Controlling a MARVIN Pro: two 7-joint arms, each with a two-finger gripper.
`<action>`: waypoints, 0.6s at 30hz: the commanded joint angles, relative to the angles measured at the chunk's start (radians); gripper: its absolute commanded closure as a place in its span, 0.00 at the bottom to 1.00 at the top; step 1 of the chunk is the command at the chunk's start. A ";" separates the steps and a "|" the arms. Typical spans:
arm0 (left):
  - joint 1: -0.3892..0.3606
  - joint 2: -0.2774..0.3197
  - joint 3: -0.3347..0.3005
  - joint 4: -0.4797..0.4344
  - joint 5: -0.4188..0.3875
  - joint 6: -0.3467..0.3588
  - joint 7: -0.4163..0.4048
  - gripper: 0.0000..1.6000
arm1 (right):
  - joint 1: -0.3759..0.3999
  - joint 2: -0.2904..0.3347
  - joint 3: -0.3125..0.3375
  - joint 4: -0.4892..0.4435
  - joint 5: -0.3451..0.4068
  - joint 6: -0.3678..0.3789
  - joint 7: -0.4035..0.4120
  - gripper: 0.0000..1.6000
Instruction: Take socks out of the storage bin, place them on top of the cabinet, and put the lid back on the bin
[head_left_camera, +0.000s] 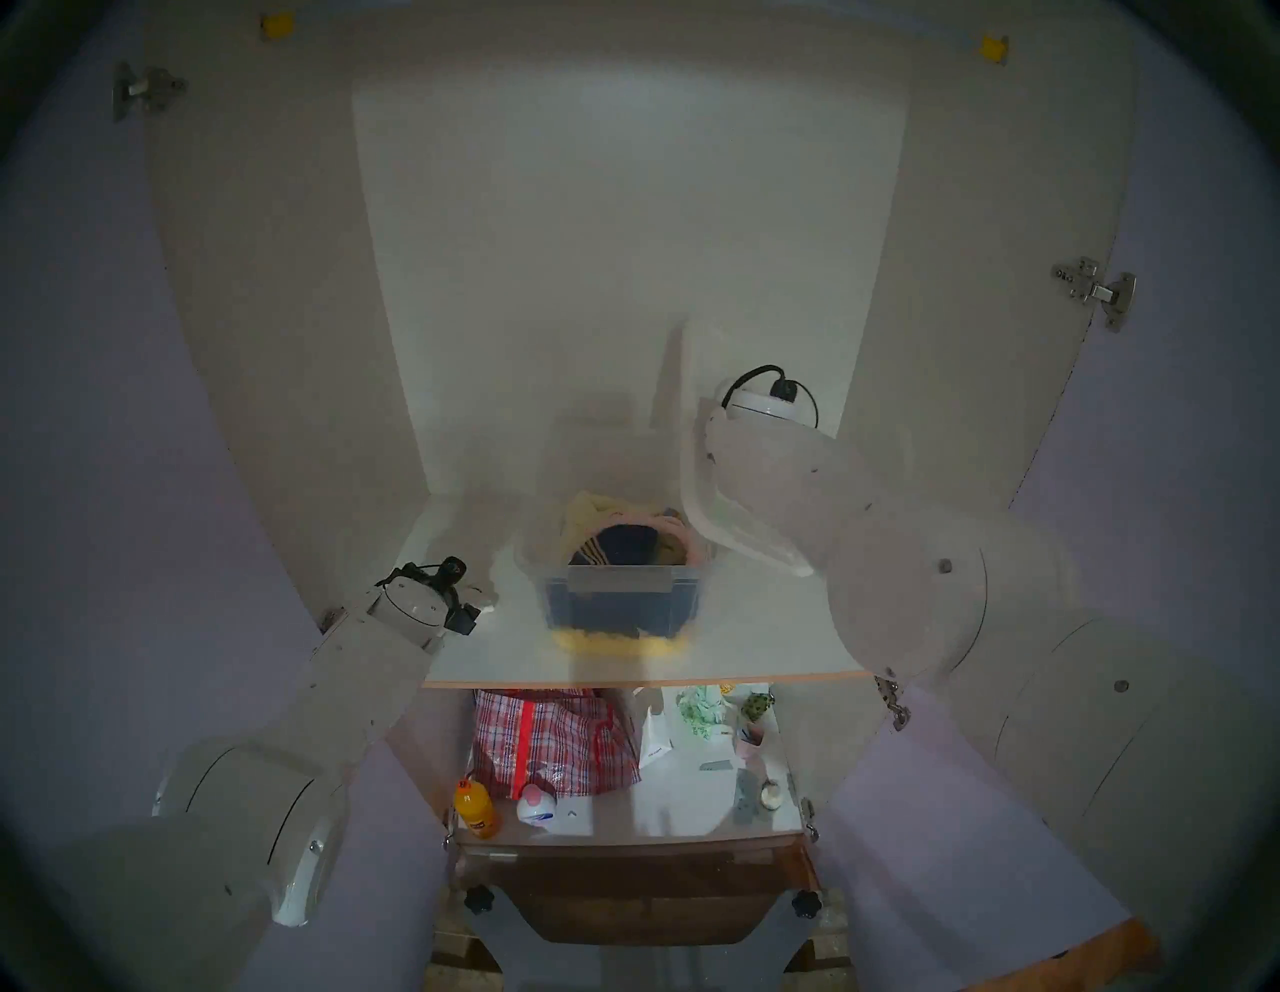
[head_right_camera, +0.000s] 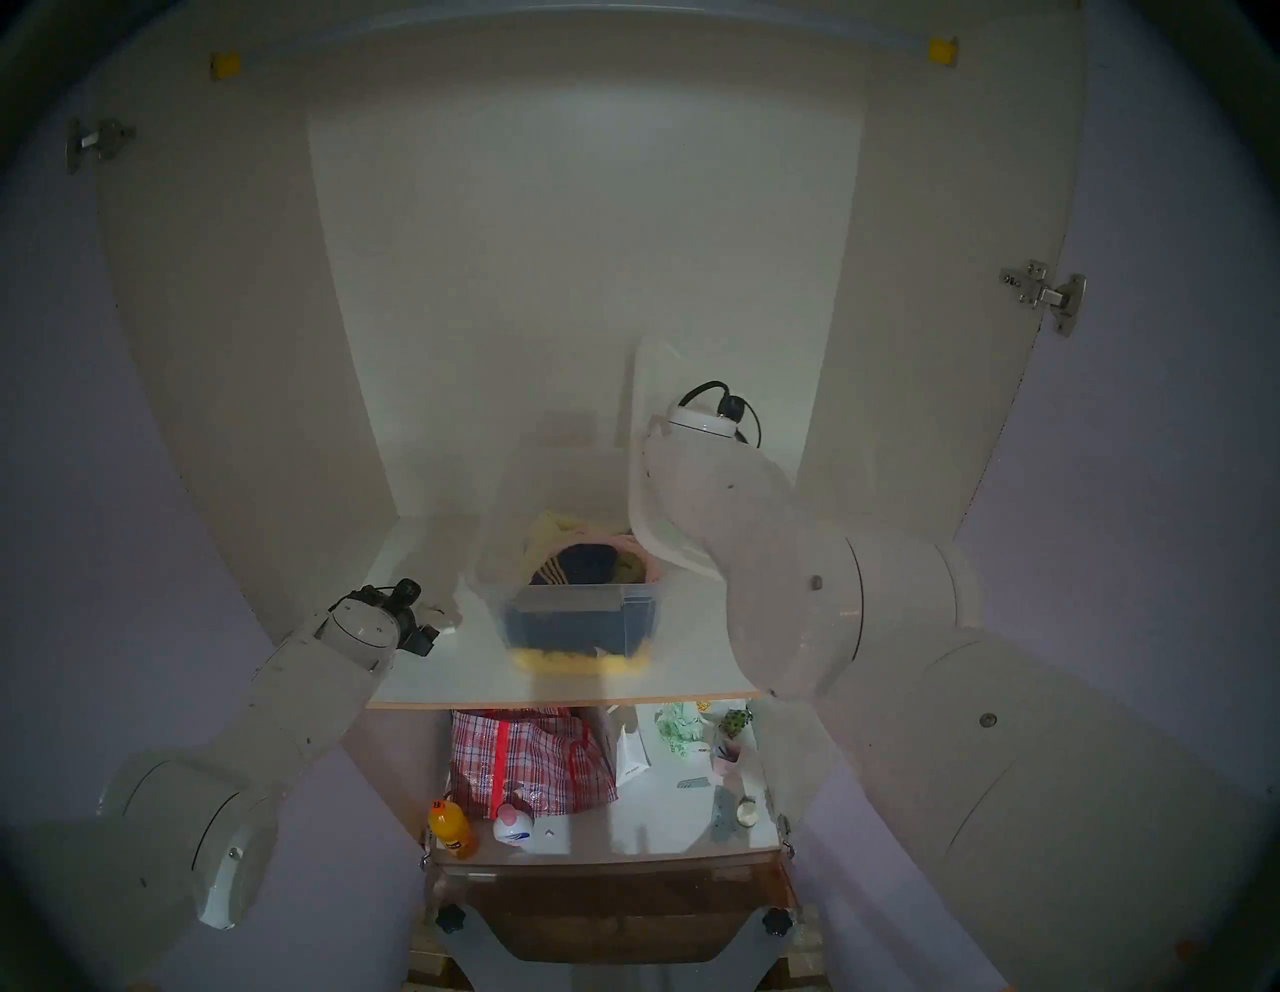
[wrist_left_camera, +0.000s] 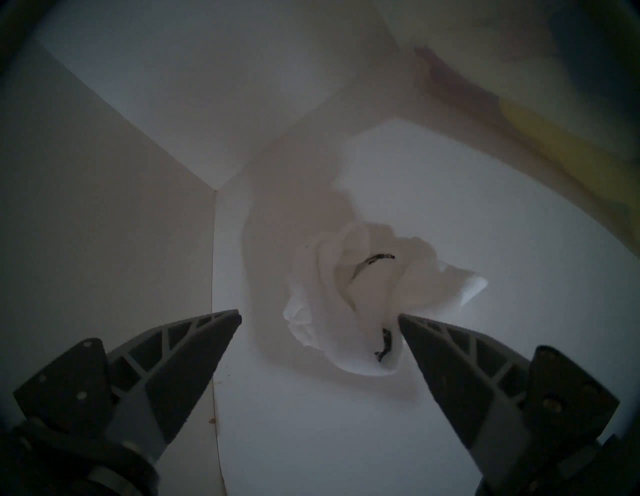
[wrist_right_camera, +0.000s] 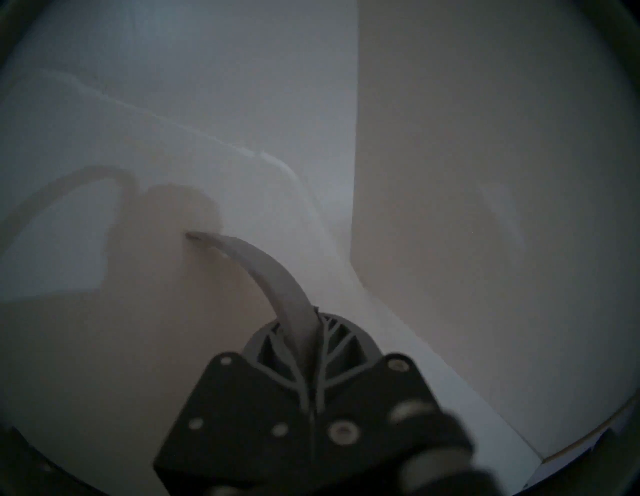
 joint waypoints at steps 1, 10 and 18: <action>-0.030 0.001 -0.001 -0.021 0.001 -0.008 0.000 0.00 | 0.042 -0.038 -0.019 0.000 -0.014 0.002 0.012 1.00; -0.029 0.000 -0.002 -0.018 0.001 -0.007 0.002 0.00 | 0.078 -0.096 -0.022 0.009 -0.007 0.046 0.000 1.00; -0.029 -0.001 -0.002 -0.014 0.001 -0.006 0.003 0.00 | 0.101 -0.146 -0.020 0.010 -0.002 0.068 -0.040 1.00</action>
